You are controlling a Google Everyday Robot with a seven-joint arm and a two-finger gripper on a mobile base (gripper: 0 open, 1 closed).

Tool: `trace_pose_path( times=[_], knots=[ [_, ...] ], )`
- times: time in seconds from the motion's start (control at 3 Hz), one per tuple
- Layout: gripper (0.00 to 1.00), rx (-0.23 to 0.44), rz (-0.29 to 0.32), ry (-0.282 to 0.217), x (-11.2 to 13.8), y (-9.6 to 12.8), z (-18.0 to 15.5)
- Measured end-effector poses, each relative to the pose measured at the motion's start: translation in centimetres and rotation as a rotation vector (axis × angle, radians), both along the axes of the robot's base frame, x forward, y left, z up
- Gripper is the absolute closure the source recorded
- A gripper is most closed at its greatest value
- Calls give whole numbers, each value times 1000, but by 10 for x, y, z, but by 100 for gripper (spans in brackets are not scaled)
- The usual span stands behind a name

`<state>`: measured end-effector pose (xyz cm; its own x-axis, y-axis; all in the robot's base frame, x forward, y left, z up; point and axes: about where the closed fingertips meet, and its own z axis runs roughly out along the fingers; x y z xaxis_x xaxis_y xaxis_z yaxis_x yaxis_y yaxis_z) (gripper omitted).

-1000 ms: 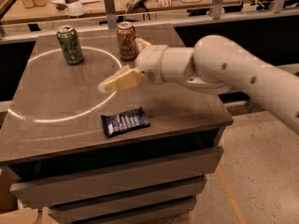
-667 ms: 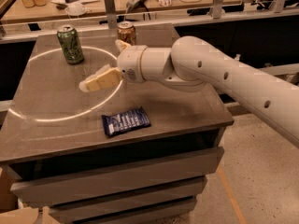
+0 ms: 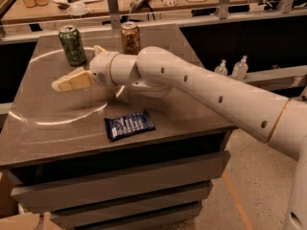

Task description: Move green can near orange can

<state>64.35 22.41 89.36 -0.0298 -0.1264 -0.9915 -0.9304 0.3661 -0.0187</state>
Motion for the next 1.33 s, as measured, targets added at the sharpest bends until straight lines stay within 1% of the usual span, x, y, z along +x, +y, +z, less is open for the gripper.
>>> trace_pose_path(
  times=[0.33, 0.67, 1.0, 1.33],
  knots=[
    [0, 31, -55, -24, 39, 16, -5],
    [0, 42, -127, -29, 74, 18, -10],
    [0, 43, -195, -25, 108, 13, -17],
    [15, 42, -212, -8, 132, 20, -28]
  ],
)
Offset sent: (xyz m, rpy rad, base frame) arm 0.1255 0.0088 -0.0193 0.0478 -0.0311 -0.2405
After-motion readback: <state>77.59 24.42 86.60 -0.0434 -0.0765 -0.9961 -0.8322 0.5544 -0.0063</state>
